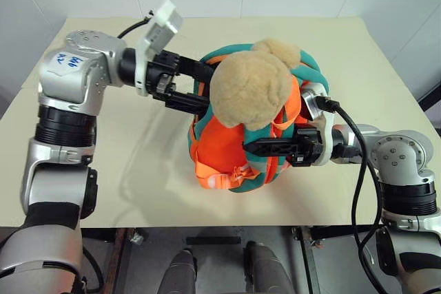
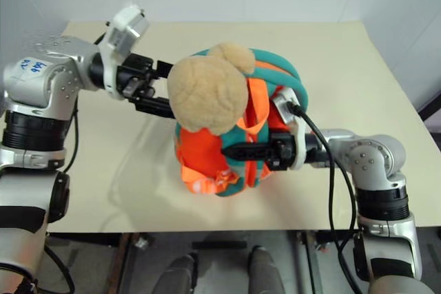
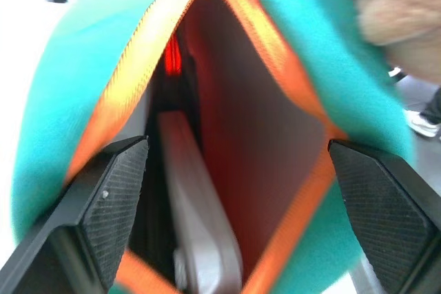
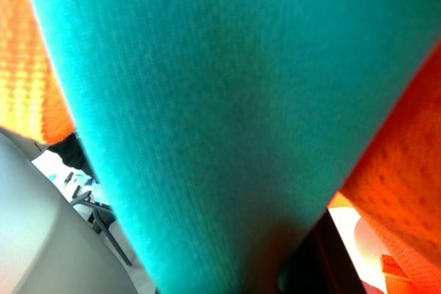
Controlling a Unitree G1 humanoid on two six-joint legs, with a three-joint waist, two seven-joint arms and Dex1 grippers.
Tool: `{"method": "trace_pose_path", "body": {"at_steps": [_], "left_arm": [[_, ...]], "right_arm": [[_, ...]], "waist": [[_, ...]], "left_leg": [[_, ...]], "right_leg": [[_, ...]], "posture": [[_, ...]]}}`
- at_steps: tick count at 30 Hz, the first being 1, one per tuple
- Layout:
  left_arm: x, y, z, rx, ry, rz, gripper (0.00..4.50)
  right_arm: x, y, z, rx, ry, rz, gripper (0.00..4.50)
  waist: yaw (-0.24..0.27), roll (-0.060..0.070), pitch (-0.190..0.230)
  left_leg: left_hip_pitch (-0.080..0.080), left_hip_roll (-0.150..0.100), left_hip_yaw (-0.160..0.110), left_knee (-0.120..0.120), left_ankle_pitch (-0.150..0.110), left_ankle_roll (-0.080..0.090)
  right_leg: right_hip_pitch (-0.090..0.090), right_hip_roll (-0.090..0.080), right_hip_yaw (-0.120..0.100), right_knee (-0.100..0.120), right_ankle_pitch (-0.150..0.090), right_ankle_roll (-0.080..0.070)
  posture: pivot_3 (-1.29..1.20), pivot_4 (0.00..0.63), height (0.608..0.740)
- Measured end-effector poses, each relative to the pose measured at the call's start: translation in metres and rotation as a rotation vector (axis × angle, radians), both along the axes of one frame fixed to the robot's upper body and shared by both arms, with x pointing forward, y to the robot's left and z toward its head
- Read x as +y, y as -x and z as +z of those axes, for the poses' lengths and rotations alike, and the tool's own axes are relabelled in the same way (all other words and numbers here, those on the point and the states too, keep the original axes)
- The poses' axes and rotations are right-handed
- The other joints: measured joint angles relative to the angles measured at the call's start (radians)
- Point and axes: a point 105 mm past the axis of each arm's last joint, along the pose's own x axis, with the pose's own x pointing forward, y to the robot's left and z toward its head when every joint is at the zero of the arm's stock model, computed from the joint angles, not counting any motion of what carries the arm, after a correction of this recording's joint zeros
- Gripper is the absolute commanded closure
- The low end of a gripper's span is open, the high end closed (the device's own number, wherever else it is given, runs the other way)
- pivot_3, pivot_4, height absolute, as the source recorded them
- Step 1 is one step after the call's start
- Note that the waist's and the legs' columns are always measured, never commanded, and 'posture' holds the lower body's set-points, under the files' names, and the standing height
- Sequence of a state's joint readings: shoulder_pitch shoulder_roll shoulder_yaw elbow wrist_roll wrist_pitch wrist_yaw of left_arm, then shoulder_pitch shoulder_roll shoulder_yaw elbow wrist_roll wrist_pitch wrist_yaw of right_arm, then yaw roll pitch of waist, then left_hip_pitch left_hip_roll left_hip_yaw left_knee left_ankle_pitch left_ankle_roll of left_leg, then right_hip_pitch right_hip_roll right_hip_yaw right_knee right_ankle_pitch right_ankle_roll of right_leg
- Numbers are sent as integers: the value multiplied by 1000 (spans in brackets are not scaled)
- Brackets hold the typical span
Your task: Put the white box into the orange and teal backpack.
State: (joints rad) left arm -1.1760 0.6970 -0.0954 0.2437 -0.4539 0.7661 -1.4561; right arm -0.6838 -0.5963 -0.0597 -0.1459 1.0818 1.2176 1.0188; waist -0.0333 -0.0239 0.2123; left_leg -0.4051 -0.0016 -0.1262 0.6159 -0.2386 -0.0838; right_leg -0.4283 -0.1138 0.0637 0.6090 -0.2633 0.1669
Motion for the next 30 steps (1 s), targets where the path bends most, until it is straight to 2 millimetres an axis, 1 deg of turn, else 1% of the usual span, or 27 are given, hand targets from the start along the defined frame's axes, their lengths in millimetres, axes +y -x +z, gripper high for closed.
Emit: {"method": "trace_pose_path", "body": {"at_steps": [4, 7, 9, 12, 14, 17, 20, 22, 24, 26, 28, 30], "left_arm": [[18, 7, 12, -21, 53, -1, 9], [36, 7, 10, -10, 61, 44, 9], [44, 6, 10, -3, 67, 72, 9], [58, 8, 20, -4, 124, 102, 9], [60, 15, 29, 13, 188, 72, 9], [53, 30, 39, 18, 241, -6, 9], [43, 40, 42, 17, 251, -64, 9], [35, 47, 39, 33, 249, -103, 9], [27, 50, 33, 17, 212, -111, 9], [19, 51, 25, 2, 178, -117, 9], [11, 47, 19, -10, 169, -114, 9], [-1, 46, 15, -31, 166, -132, 9]], "right_arm": [[1, 0, 0, -2, -3, 0, 4408], [1, -1, -1, -3, -1, -2, 4408], [1, -1, 0, -6, -2, -4, 4408], [3, -2, -2, -11, 3, -6, 4408], [3, -3, -2, -11, 3, -8, 4408], [4, -6, -1, -17, 3, -12, 4408], [4, -7, -1, -19, 0, -14, 4408], [5, -7, -2, -18, 4, -10, 4408], [6, -7, -3, -16, 6, -4, 4408], [6, -7, -3, -16, 6, -4, 4408], [6, -7, -3, -16, 6, -5, 4408], [6, -7, -3, -15, 4, -4, 4408]], "waist": [[0, 0, 0], [-2, 0, 0], [-1, 0, 0], [-1, 0, 0], [-1, 0, 0], [-1, 0, 0], [-1, 0, 0], [-1, 0, 0], [-2, 0, 0], [-3, 0, 0], [-1, 0, 0], [2, 0, 0]], "left_leg": [[0, 0, 0, 0, 0, 0], [0, 0, 0, 0, 0, 0], [0, 0, 0, 0, 0, 0], [0, 0, 0, 0, 0, 0], [0, 0, 0, 0, 0, 0], [0, 0, 0, 0, 0, 0], [1, 0, 0, 0, 0, 0], [1, 0, 0, 1, 0, 0], [1, 0, 0, 1, 0, 0], [1, 0, 0, 1, 0, 0], [1, 0, 0, 1, 1, 0], [1, 0, 0, 2, 1, -1]], "right_leg": [[0, 0, 0, 0, 0, 0], [0, 0, 0, 1, 0, 0], [0, 0, 0, 1, 0, 0], [0, 0, 0, 1, 0, 0], [0, 0, 0, 2, 0, 0], [0, 0, 0, 2, 0, 0], [0, 0, 0, 2, 0, 0], [0, 0, 0, 2, 0, 0], [0, 0, 0, 2, 0, 0], [0, 0, 0, 2, 0, 0], [0, 0, 0, 1, 0, 0], [0, 0, 0, 1, 0, 0]], "posture": [[0, 150, 740], [0, 150, 740], [0, 150, 740], [0, 150, 740], [0, 150, 740], [0, 150, 740], [0, 150, 740], [0, 150, 740], [0, 150, 740], [0, 150, 740], [0, 150, 740], [0, 150, 740]]}}
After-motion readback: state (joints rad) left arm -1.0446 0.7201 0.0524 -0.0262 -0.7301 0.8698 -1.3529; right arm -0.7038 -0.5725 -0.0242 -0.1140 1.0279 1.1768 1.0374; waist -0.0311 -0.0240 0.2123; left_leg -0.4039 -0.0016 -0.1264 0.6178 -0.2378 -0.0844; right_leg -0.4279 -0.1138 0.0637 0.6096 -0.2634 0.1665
